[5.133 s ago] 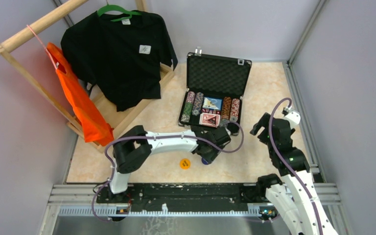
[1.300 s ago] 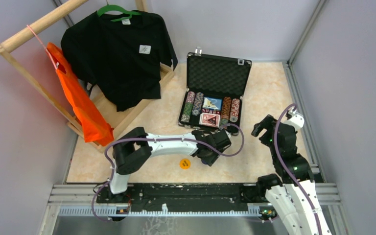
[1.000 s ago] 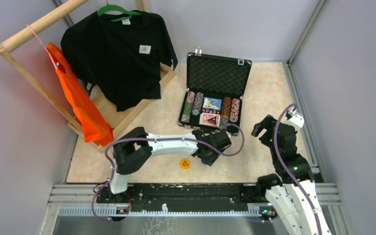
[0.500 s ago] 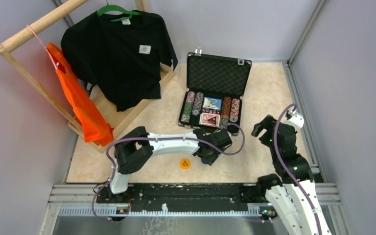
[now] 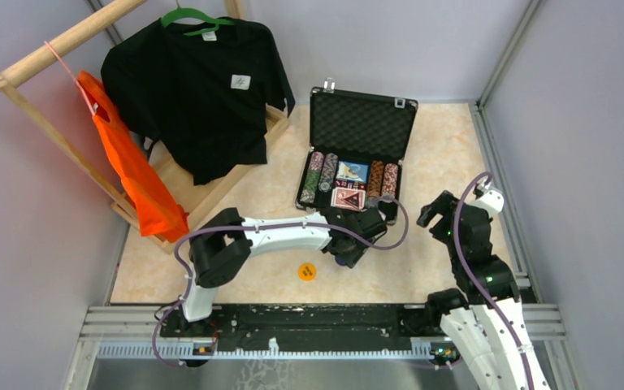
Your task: Pack up texas hold em set
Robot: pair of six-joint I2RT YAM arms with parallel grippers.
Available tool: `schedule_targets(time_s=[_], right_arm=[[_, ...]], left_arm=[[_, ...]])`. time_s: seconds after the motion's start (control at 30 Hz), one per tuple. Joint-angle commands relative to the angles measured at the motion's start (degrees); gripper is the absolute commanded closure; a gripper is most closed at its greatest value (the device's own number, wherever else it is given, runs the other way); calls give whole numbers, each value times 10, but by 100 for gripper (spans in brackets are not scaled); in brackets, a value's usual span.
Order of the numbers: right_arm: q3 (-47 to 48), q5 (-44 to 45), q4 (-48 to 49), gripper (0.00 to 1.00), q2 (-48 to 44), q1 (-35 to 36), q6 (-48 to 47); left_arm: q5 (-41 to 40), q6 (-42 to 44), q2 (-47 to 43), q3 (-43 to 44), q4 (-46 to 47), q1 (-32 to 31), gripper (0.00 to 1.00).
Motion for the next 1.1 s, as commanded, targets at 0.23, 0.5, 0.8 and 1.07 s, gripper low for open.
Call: schedule_targets(time_s=[0.23, 0.5, 0.8, 1.07], right_arm=[[-3, 2, 34, 22, -2, -5, -11], [-4, 1, 39, 22, 2, -6, -12], [-4, -2, 47, 22, 7, -5, -17], [-6, -5, 47, 22, 8, -5, -21]], left_arm=[[-2, 32, 4, 57, -28, 38, 50], [8, 58, 12, 111, -47, 76, 49], [-2, 82, 44, 199, -74, 111, 49], [-9, 106, 91, 285, -94, 144, 48]])
